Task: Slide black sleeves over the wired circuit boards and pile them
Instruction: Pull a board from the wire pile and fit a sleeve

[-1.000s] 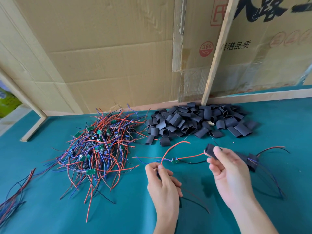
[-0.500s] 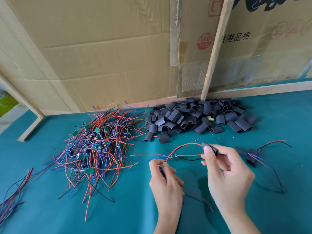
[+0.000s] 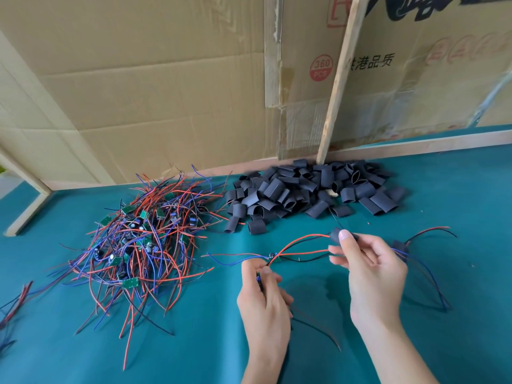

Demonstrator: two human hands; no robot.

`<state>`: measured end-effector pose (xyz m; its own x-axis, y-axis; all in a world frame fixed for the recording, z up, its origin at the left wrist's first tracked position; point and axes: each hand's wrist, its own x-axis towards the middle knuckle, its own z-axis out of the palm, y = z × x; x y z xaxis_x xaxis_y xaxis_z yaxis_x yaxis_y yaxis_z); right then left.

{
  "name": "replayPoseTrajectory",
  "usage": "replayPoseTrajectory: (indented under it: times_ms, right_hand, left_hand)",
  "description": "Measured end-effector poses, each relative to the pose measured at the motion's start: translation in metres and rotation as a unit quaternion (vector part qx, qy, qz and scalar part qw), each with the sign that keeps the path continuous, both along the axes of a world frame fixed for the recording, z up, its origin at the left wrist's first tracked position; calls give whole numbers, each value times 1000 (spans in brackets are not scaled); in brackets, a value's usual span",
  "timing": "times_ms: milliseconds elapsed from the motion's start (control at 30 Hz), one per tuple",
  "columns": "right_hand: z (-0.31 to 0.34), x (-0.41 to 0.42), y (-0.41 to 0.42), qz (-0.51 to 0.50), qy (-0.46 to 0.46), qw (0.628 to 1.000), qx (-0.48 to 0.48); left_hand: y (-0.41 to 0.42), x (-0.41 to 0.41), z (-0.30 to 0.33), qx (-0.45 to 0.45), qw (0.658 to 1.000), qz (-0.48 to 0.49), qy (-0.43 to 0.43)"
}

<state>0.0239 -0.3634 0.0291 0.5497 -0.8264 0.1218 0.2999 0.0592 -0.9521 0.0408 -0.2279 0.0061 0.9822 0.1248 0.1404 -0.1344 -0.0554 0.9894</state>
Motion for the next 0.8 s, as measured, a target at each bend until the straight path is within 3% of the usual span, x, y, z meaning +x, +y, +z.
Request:
replayPoseTrajectory:
  times_ms: [400, 800]
  right_hand:
    - [1, 0, -2, 109, 8, 985, 136]
    - [5, -4, 6, 163, 54, 983, 62]
  left_hand:
    - [3, -1, 1, -17, 1000, -12, -2]
    - [3, -2, -1, 13, 999, -41, 1]
